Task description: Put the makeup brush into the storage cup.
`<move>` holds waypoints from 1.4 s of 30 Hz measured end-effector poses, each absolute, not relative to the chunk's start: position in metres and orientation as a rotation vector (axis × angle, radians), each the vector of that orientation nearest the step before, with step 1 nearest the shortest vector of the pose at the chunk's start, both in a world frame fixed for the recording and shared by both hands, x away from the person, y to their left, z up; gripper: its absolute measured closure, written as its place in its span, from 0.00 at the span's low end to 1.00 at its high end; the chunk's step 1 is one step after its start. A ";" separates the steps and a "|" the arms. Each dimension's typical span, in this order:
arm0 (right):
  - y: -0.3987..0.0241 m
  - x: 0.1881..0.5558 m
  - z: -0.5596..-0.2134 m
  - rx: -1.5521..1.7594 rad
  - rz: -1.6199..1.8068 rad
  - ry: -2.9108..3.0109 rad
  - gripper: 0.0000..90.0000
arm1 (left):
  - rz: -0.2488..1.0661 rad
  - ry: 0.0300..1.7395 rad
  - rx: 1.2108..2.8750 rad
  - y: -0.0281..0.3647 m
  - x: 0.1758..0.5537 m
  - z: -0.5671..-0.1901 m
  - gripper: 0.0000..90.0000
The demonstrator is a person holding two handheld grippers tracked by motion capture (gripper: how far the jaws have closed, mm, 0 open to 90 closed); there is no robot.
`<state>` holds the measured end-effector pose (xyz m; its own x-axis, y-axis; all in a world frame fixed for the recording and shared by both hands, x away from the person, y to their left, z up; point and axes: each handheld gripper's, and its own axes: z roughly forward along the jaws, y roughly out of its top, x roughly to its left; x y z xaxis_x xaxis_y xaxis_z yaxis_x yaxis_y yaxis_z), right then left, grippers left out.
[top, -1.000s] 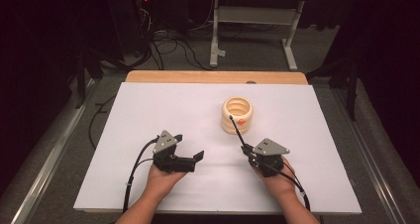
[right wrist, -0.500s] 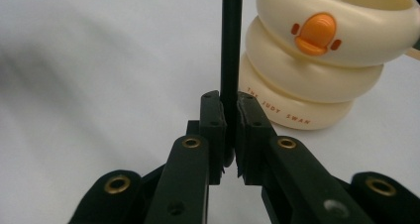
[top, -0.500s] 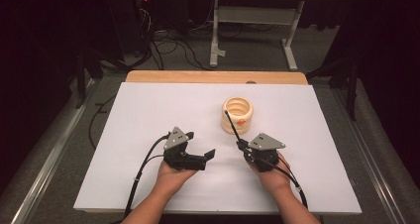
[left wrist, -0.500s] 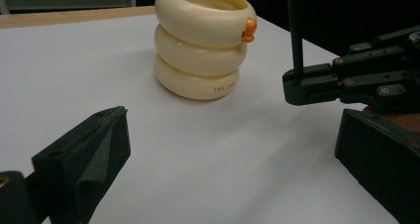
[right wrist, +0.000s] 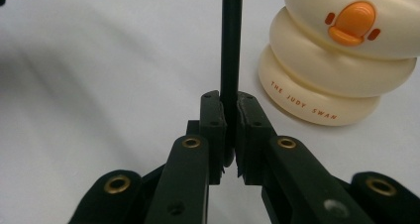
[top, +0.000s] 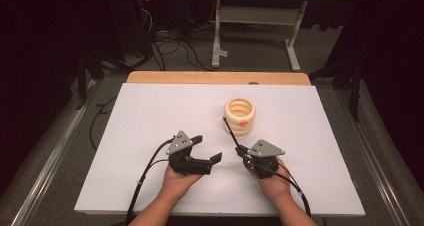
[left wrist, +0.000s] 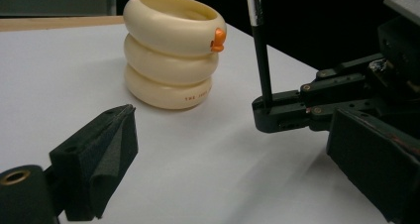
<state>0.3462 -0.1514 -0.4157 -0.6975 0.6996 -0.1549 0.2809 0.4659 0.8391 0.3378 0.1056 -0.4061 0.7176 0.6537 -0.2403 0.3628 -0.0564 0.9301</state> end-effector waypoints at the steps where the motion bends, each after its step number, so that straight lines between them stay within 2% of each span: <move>1: -0.152 0.346 -0.416 0.794 1.150 2.233 0.96 | 0.286 0.824 1.666 0.106 0.338 -0.406 0.07; 14: -0.150 0.344 -0.419 0.790 1.158 2.255 0.96 | 0.271 0.837 1.662 0.106 0.342 -0.411 0.09; 42: -0.134 0.334 -0.421 0.731 1.203 2.307 0.96 | 0.237 0.830 1.606 0.109 0.340 -0.408 0.18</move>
<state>0.3339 -0.1339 -0.4211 -0.7659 0.6290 -0.1334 0.2510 0.4834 0.8387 0.3396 0.1087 -0.4080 0.7201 0.6270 -0.2971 0.3750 0.0087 0.9270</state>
